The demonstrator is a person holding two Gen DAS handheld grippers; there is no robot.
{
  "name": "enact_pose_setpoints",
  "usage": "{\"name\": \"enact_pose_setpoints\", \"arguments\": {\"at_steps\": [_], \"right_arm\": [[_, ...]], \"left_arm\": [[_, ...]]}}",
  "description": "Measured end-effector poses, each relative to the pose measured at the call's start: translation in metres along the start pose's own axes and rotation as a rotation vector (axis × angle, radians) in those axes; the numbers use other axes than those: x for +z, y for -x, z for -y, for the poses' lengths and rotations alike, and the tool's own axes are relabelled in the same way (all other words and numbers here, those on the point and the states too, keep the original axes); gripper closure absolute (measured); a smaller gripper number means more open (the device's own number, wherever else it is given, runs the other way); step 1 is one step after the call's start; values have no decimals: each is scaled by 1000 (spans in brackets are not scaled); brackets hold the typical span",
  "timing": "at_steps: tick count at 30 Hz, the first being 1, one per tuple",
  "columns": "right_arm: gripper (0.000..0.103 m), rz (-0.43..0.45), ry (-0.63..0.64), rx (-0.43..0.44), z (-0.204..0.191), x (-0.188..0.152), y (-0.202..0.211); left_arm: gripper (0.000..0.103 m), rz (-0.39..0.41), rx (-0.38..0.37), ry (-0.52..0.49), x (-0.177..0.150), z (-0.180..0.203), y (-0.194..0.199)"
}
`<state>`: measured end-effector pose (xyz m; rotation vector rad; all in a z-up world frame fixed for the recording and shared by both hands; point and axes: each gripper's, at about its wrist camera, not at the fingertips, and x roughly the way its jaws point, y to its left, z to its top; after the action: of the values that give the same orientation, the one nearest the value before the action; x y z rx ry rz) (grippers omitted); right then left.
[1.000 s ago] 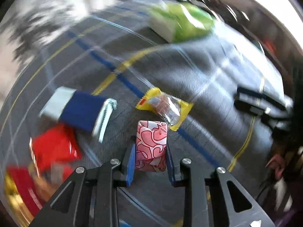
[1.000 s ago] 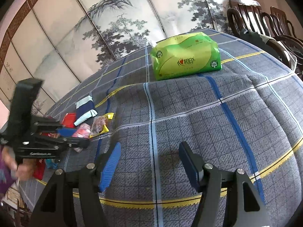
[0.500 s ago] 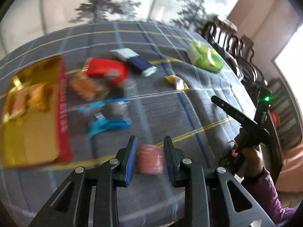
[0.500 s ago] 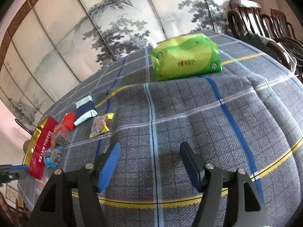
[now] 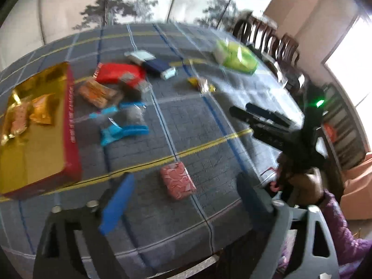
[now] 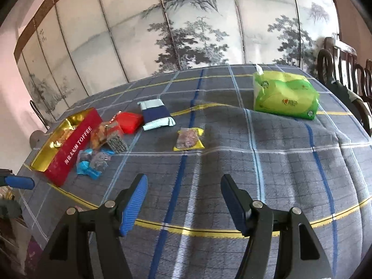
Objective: Organize snacks
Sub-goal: 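Lift the pink cube while the right gripper grasps a clear bag of dark candy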
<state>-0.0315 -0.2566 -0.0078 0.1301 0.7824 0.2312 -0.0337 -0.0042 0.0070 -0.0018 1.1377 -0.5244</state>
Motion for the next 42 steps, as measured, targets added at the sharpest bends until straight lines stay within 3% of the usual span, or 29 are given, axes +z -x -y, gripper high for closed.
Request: {"name": "enact_pose_setpoints", "arguments": {"at_steps": [2,4,5,8,10,12,14,16,20,26,30,34,37,39,41,42], "right_arm": [[36,-16,-31,9,9,-3,-1],[36,-14,-42,6,15,-6,-1],[36,-13,-46,6,18,-8,-1],[36,-15,-76,17,27,-12,-4],[36,-19,-108,30,33,-13,-6],[36,-1,-114,38,35,-13,-4],[36,-6,-119,42,36,-13,-6],[36,-4,-126,46,37,-13,-6],[36,-7,-147,42,40,-13,-7],[36,-32,-109,-13,31,-8,-10],[36,-54,-34,70,-6,4,-8],[36,-113,52,210,-61,14,-29],[36,-183,86,222,-91,16,-57],[40,-206,68,196,-100,16,-74],[55,-216,36,212,-104,19,-86],[55,-225,23,215,-107,21,-92]], "left_arm": [[23,-39,16,16,2,5,-17],[48,-112,92,13,2,9,-41],[52,-131,112,11,2,10,-49],[54,-164,117,40,-3,7,-70],[54,-137,110,79,-6,1,-71],[48,-108,47,135,-7,-5,-70],[50,-111,13,158,-7,-10,-69],[64,-120,45,147,-9,-10,-68],[76,-108,87,122,-11,-10,-64],[78,-58,53,177,-23,-30,-38],[78,-1,42,199,-31,-44,-6],[78,33,31,227,-33,-54,10],[78,44,34,222,-35,-58,17],[78,47,25,230,-37,-61,20],[78,54,21,228,-39,-64,24],[78,59,23,227,-41,-65,26]]}}
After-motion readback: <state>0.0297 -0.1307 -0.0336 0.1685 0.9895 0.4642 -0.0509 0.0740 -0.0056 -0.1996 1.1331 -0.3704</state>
